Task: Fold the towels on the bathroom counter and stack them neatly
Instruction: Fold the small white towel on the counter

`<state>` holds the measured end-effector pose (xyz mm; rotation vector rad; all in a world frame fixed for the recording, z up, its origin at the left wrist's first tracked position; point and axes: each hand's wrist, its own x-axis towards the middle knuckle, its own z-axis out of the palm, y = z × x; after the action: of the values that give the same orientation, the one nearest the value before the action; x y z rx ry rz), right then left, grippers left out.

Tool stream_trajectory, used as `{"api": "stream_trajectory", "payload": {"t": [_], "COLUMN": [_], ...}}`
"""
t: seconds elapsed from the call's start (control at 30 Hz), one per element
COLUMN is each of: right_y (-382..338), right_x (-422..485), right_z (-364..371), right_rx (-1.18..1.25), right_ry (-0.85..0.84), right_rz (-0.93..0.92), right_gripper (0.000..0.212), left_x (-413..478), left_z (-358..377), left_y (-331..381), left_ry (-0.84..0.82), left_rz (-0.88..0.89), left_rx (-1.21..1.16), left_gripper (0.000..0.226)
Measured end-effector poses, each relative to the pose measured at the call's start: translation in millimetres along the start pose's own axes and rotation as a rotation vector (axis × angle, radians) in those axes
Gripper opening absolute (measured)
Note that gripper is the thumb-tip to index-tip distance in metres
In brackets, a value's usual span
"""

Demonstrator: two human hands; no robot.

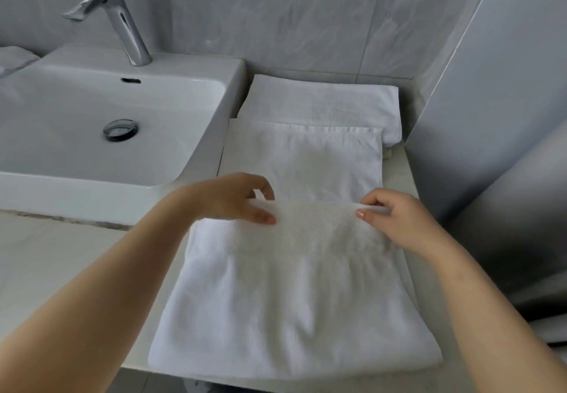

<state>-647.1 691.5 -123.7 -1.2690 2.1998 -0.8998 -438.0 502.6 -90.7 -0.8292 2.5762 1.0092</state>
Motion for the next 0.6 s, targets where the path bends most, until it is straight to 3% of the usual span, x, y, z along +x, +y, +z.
{"api": "stream_trajectory", "payload": {"t": [0.27,0.6], "right_y": [-6,3], "right_x": [37,121], "right_z": [-24,-23], "right_rx": [-0.074,-0.295], "right_ry": [0.185,0.304], "right_rz": [-0.033,-0.064], "right_gripper": [0.016,0.018], "left_x": [32,103], "left_z": [-40,-54], "left_y": [10,-2], "left_ry": [0.231,0.428], "left_rz": [-0.003,-0.121], "left_rx": [0.373,0.52], "left_gripper": [0.018,0.033]}}
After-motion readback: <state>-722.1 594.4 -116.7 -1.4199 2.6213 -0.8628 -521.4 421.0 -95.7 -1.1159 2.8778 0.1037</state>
